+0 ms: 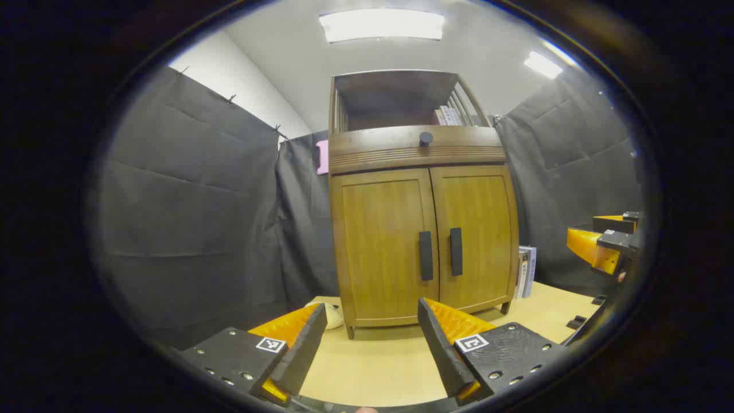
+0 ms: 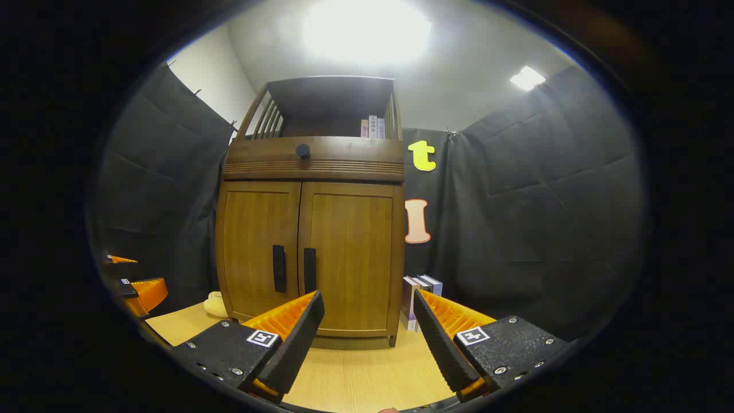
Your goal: Open the right door of the double-door shoe cabinet with the right hand, and open the left door with the left hand.
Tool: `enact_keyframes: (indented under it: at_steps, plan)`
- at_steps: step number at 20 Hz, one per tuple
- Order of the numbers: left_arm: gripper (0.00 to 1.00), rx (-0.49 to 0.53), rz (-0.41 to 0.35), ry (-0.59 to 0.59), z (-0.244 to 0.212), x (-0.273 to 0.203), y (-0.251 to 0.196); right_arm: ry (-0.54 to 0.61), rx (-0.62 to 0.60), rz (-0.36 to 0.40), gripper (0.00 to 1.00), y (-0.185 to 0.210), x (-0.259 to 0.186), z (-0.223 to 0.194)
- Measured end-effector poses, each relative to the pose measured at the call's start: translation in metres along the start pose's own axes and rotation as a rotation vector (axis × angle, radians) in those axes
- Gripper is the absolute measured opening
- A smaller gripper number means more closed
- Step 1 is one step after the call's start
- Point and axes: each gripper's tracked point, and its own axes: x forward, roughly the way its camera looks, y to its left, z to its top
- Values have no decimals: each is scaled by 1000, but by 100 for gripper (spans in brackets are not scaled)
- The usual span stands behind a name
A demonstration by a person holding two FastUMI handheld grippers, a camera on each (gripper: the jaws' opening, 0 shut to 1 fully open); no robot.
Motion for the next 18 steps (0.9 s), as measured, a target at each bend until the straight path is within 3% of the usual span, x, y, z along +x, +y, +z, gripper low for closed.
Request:
enact_keyframes:
  at_steps: [7,8,10,13,14,16,17,18]
  plan:
    - [91,-4,8,-6,0,0,2,22,28,6,97,4,-3,-8]
    - [96,-6,9,-3,0,0,2,26,30,10,97,4,-3,-9]
    - [91,-6,0,-8,1,0,0,25,31,15,97,4,-2,-9]
    - [91,-8,-17,-10,2,1,-3,17,41,24,97,4,-4,-7]
    - [96,-11,-17,-8,1,2,-3,20,41,23,97,4,-3,-10]
    - [91,-13,-15,-7,2,3,-3,29,36,19,97,1,-3,-13]
    - [96,-11,-17,-10,2,4,-4,33,33,16,96,-1,-3,-14]
    - [91,-7,-18,-15,4,5,-5,37,30,15,96,-2,-3,-14]
